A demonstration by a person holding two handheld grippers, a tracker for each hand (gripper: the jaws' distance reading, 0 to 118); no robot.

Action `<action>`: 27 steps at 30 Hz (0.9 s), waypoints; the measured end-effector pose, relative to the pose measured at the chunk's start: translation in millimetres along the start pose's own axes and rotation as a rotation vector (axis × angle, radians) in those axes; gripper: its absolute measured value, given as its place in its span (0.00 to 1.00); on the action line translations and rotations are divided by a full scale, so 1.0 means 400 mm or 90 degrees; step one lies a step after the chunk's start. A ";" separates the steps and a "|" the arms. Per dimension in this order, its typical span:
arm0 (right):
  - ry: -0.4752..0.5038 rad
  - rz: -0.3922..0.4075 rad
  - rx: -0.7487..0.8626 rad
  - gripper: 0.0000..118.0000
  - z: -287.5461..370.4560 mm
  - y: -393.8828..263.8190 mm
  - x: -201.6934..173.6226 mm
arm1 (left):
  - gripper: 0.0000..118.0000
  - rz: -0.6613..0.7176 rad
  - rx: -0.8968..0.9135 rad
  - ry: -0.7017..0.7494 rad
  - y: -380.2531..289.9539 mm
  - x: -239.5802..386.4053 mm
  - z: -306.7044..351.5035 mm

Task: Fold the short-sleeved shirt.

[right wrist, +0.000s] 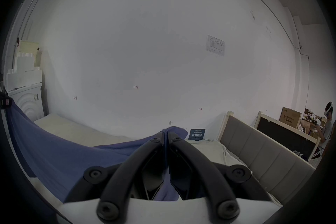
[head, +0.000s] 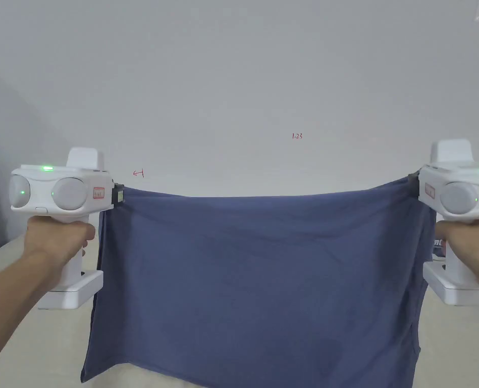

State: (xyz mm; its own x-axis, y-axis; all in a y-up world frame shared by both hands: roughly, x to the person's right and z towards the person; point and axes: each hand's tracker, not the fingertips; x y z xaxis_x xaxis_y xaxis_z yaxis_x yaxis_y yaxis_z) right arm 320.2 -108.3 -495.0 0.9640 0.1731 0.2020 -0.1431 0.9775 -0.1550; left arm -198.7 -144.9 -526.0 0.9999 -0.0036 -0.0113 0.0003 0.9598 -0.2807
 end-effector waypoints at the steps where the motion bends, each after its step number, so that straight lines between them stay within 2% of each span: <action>1: -0.001 -0.010 0.007 0.01 -0.010 0.009 -0.002 | 0.00 0.010 0.004 0.005 0.004 -0.001 -0.013; 6: 0.001 -0.007 0.013 0.01 -0.056 0.038 -0.021 | 0.00 0.013 0.006 0.013 0.008 0.004 -0.050; 12: 0.012 0.010 0.001 0.01 -0.050 -0.034 -0.042 | 0.00 -0.011 -0.018 0.005 -0.073 0.001 -0.050; 20: 0.027 0.033 -0.021 0.01 0.100 -0.197 -0.034 | 0.00 -0.020 -0.020 -0.020 -0.215 -0.020 0.064; 27: 0.034 0.023 -0.038 0.01 0.275 -0.342 -0.004 | 0.00 -0.008 -0.025 -0.043 -0.349 -0.044 0.201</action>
State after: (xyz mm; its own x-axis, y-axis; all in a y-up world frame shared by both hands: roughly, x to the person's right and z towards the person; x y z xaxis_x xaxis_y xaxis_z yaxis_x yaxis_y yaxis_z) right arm 313.5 -229.1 -367.8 0.9693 0.1997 0.1432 -0.1658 0.9616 -0.2189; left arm -215.2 -256.3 -409.4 0.9984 0.0046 0.0572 0.0139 0.9480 -0.3179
